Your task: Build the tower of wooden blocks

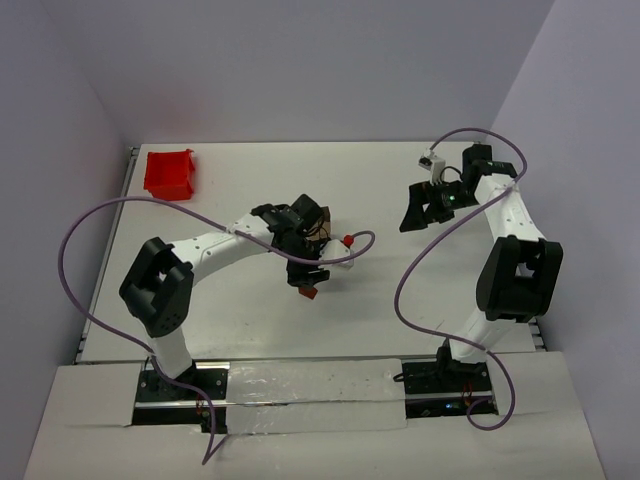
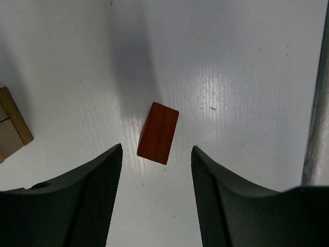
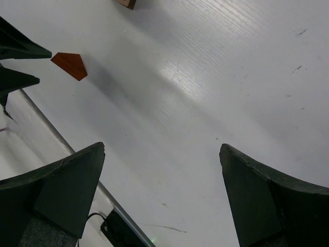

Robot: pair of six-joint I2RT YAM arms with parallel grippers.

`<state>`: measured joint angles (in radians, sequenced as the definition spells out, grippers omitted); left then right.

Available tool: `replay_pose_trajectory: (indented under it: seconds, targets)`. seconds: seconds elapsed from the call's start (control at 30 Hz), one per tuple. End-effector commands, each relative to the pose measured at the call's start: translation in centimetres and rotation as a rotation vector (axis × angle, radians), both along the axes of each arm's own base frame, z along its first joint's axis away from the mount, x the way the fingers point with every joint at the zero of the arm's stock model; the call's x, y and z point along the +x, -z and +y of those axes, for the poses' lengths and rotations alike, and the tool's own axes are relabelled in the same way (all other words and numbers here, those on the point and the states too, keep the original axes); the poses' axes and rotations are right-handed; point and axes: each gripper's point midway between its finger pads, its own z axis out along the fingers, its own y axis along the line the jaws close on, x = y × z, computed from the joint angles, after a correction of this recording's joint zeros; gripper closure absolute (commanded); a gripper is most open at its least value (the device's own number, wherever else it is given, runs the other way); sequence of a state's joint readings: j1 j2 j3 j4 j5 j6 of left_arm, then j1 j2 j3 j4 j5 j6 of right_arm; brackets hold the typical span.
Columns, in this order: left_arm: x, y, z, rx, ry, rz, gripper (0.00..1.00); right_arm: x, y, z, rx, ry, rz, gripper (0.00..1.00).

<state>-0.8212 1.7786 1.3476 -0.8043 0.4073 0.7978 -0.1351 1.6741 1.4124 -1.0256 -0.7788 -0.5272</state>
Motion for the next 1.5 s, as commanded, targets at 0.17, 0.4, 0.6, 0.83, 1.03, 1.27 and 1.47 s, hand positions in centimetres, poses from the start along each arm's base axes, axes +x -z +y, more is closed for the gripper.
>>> replay_pose_trajectory:
  seconds: [0.17, 0.4, 0.6, 0.83, 1.03, 1.27, 1.47]
  targets:
    - [0.3, 1.6, -0.3, -0.002, 0.042, -0.047, 0.39, 0.4, -0.8, 0.6, 0.041, 0.003, 0.005, 0.00]
    - [0.6, 3.1, 0.0, 0.019, 0.060, -0.083, 0.42, 0.5, -0.9, 0.7, 0.045, 0.006, 0.008, 0.00]
    - [0.7, 3.9, -0.1, 0.028, 0.071, -0.077, 0.45, 0.4, -1.0, 0.7, 0.046, 0.006, 0.007, 0.00]
    - [0.6, 4.4, 0.0, 0.041, 0.084, -0.067, 0.50, 0.2, -1.0, 0.7, 0.042, 0.001, 0.004, 0.00]
    - [0.4, 4.9, 0.3, 0.054, 0.087, -0.059, 0.57, 0.0, -0.9, 0.6, 0.035, -0.009, -0.002, 0.00]
    - [0.2, 5.0, 0.4, 0.058, 0.090, -0.050, 0.60, -0.2, -0.8, 0.5, 0.028, -0.018, -0.006, 0.00]
    - [0.1, 5.1, 0.5, 0.066, 0.093, -0.042, 0.59, -0.3, -0.8, 0.5, 0.026, -0.024, -0.007, 0.00]
